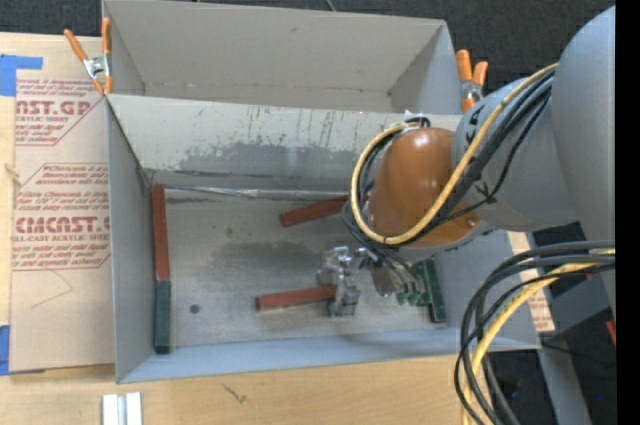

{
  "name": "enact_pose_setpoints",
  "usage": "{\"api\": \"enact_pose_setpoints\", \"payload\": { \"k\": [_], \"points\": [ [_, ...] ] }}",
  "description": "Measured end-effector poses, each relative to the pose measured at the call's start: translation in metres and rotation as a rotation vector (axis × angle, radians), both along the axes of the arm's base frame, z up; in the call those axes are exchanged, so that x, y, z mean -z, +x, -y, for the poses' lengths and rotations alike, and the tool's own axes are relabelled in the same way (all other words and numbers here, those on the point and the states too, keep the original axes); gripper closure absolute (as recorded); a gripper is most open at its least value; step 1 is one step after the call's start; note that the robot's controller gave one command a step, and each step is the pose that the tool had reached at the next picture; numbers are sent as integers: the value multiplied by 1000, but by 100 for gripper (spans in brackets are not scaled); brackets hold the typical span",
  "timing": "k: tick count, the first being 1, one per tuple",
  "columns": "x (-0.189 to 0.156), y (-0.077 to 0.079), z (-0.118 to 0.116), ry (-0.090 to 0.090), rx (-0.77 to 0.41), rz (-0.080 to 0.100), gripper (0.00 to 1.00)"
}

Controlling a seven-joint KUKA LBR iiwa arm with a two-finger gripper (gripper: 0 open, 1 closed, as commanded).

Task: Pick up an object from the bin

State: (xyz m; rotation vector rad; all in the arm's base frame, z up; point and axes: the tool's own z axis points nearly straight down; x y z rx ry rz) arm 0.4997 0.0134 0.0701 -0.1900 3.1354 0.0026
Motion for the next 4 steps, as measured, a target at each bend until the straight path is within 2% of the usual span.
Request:
{"api": "enact_pose_setpoints", "payload": {
  "k": [1,2,3,4],
  "points": [
    [0,0,0,0,1,0,100],
    [-44,-1,10,-1,9,-9,100],
    [-115,22,-7,-1,104,-3,100],
    [-146,25,-4,-1,67,3,100]
  ]
}}
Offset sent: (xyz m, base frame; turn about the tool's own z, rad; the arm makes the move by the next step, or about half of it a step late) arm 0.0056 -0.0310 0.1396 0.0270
